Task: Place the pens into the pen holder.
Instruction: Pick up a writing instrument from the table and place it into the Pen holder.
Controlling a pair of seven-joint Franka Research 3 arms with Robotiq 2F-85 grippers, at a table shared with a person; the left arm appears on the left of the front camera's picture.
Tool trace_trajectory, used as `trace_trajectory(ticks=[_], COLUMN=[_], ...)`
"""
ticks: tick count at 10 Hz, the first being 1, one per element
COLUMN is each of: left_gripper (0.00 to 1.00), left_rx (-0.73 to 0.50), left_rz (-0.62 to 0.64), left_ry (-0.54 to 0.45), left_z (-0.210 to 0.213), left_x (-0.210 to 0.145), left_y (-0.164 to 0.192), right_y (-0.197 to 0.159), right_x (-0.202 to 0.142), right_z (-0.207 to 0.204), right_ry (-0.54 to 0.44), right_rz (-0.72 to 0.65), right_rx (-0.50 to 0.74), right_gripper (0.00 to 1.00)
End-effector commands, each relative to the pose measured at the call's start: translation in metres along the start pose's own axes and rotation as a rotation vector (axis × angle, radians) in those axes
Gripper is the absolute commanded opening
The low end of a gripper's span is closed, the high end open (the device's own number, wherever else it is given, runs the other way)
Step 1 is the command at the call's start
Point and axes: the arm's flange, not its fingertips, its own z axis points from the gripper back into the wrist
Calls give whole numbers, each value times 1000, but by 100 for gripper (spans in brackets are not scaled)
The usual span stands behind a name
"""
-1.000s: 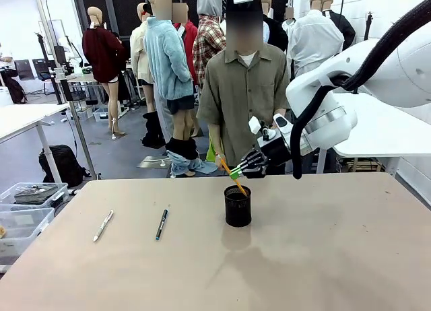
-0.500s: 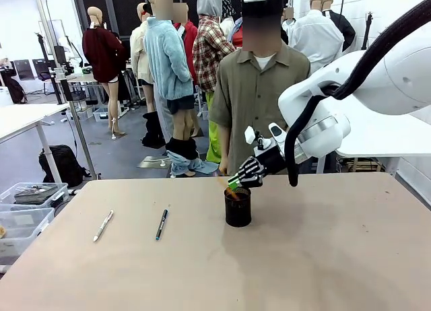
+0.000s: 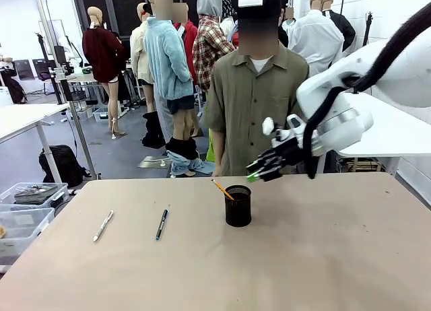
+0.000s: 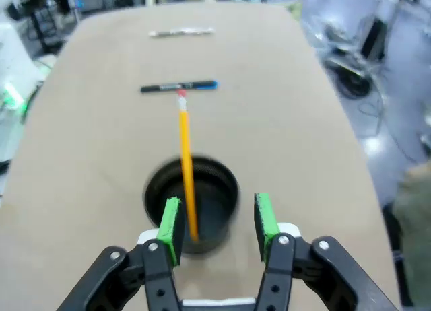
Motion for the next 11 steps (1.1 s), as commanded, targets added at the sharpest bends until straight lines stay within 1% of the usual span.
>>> trace_trajectory(ticks=[1, 2, 3, 4, 5, 6, 7, 8, 10, 11], left_gripper=[100, 100, 100, 100, 100, 100, 100, 100, 100, 100], left_rx=[9, 9, 9, 9, 9, 9, 9, 9, 9, 9], left_rz=[17, 17, 17, 17, 17, 17, 17, 17, 17, 17], left_ry=[-1, -1, -1, -1, -1, -1, -1, -1, -1, -1], left_z=[-2, -2, -2, -2, -2, -2, -2, -2, -2, -2], left_x=[0, 0, 0, 0, 0, 0, 0, 0, 0, 0], left_y=[1, 1, 1, 1, 1, 1, 1, 1, 1, 1], right_y=[18, 28, 48, 67, 86, 105, 125, 145, 165, 161], right_x=[-26, -48, -76, -102, -130, -159, -188, -208, -230, -231], right_z=[77, 126, 176, 214, 248, 278, 303, 319, 336, 335], right_ry=[121, 187, 237, 270, 284, 274, 251, 239, 180, 154], right_rz=[-142, -236, -342, -443, -545, -679, -757, -824, -886, -877], right_rx=[-181, -285, -416, -523, -613, -675, -723, -758, -812, -797], right_gripper=[54, 54, 54, 54, 54, 54, 54, 54, 54, 54])
